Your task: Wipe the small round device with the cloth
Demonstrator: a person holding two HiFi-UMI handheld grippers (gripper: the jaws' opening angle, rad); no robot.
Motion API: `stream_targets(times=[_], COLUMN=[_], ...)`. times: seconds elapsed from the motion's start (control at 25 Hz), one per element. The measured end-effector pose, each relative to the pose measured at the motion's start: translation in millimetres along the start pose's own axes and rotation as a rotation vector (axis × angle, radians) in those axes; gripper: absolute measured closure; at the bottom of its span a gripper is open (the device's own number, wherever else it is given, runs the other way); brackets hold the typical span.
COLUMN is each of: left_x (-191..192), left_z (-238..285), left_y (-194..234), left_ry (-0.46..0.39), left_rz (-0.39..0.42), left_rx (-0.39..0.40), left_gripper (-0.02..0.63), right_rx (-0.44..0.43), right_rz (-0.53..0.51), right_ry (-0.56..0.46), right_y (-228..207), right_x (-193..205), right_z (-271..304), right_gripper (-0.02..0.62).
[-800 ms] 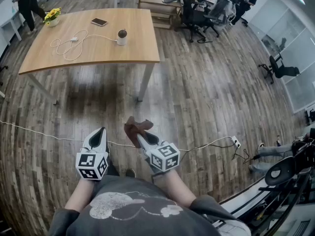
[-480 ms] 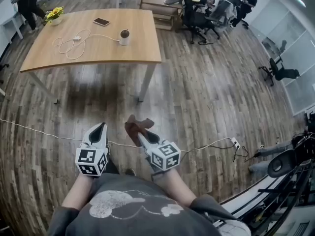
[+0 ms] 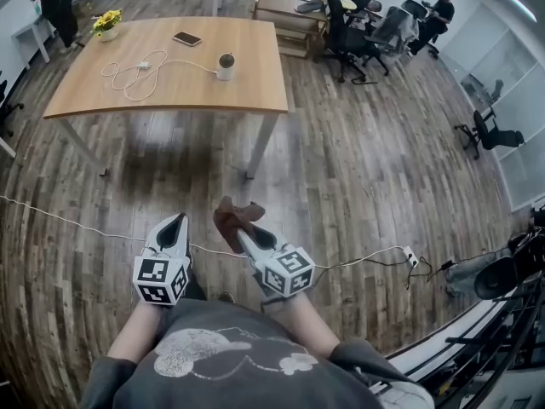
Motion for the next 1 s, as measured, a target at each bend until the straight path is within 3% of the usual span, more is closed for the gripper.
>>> stream_targets(times=[0.2,0.48,1.0], left_x=[1.1,4.8,-29.9], left_z=[-4.3,2.1,99.7], left_y=[-1.3,7.5,78.4], left_ry=[-0.009,0.021,0.002], left_rz=[0.002,-0.008,-0.047], left_rx=[-0.009,-0.001,0.049], left_gripper=[0.586,0.586,0.586], right_rx=[-0.031,-0.003,0.152], right_rz=[-0.014,-0.005,-0.020], right_ry=[0.022,0.050,0.033], right_y=[8.1,-2.2,-62.9], right_x=[7.9,9.5,-45.3], right_z=[0.6,3.5,89.5], right_gripper=[0.531,0.531,0.529])
Point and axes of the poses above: the fingertips, and each gripper's own axes: z forward along the fingers, y to its left, x out of its underside, the point moved 7 cm from there along -z, backward along the fingers, and after that the axes turned 4 degrees about -y, right-handed, at the moved point
